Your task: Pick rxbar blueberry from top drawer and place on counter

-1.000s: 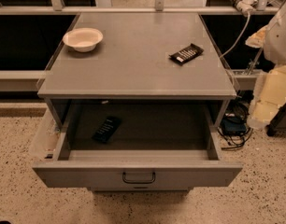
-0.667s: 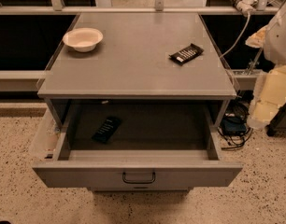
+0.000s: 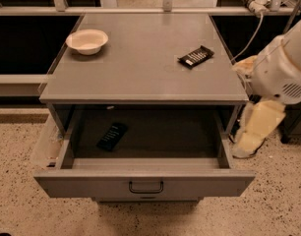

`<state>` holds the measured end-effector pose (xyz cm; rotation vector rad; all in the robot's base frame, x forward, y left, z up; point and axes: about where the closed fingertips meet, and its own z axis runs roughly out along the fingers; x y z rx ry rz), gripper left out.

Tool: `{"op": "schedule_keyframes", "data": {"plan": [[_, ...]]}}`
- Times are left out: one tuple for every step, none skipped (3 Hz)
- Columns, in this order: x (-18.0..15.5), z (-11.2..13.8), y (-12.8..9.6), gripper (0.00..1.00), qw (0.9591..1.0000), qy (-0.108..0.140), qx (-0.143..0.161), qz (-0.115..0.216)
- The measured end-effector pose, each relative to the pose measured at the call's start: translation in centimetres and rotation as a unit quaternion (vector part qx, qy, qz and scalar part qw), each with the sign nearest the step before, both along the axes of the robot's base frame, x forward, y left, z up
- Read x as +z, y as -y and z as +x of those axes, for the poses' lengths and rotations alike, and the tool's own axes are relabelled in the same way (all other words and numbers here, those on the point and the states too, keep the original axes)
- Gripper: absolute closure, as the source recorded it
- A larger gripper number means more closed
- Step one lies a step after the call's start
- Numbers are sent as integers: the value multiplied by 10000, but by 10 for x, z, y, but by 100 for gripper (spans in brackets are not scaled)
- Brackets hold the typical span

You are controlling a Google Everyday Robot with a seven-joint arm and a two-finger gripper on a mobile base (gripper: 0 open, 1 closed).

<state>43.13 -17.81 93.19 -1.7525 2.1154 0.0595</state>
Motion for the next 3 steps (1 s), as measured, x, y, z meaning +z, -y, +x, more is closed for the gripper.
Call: {"op": "schedule_keyframes", "data": {"plan": [[-49, 3, -59, 0, 9962, -33, 382, 776], [-130, 34, -154, 0, 9868, -223, 808, 1384], [-134, 35, -157, 0, 9866, -241, 813, 1394]]}}
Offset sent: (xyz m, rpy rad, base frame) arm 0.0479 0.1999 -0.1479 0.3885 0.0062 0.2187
